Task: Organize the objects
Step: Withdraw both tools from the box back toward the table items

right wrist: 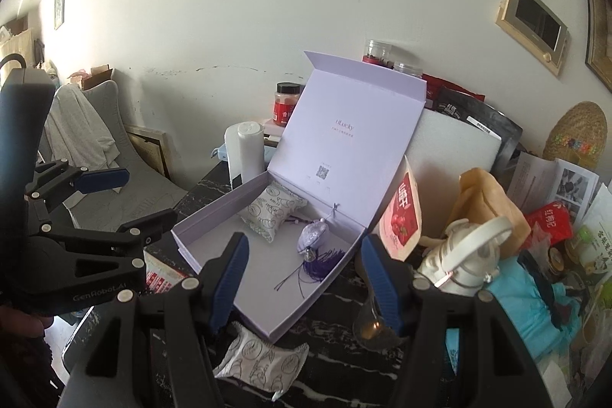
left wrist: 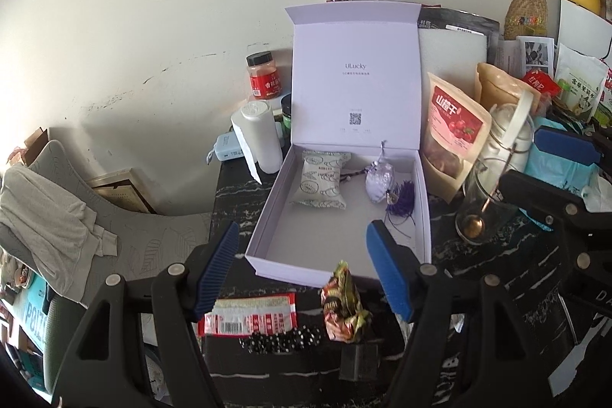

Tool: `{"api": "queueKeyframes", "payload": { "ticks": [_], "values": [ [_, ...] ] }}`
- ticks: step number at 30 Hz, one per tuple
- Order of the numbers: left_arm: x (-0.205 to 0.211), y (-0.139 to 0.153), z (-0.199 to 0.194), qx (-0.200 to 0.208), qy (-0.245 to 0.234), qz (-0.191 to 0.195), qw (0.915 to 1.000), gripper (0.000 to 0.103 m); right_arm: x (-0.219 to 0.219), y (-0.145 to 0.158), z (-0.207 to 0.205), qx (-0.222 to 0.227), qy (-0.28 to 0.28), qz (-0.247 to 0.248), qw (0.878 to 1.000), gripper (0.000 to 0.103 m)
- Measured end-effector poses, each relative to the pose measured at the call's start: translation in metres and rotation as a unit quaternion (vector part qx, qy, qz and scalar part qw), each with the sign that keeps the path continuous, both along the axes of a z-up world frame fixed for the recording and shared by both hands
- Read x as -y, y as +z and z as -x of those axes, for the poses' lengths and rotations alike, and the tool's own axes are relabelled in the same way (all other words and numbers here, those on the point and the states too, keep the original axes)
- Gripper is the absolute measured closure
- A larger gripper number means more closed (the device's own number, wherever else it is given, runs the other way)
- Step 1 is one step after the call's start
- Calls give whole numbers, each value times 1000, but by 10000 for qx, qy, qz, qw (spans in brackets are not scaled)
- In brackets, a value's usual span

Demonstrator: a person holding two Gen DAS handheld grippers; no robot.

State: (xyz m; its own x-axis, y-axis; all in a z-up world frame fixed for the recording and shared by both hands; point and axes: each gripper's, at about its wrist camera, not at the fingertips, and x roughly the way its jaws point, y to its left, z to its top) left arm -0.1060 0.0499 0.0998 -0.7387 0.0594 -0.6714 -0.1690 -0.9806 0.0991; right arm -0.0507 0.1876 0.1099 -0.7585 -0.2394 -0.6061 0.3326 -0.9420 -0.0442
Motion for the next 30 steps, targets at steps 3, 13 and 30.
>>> {"api": "queueKeyframes", "payload": {
  "ticks": [3, 13, 30],
  "values": [
    [-1, -5, -18, 19, 1, -25, 10000, 35, -1, -4, -12, 28, 17, -13, 10000, 41],
    [-4, -31, -57, 199, -36, -141, 9997, 35, -5, -25, -49, 167, 66, -20, 9998, 41],
    [-6, -94, -80, 682, -11, -167, 9975, 35, -2, -85, -68, 644, 145, -29, 9978, 41]
  ]
}}
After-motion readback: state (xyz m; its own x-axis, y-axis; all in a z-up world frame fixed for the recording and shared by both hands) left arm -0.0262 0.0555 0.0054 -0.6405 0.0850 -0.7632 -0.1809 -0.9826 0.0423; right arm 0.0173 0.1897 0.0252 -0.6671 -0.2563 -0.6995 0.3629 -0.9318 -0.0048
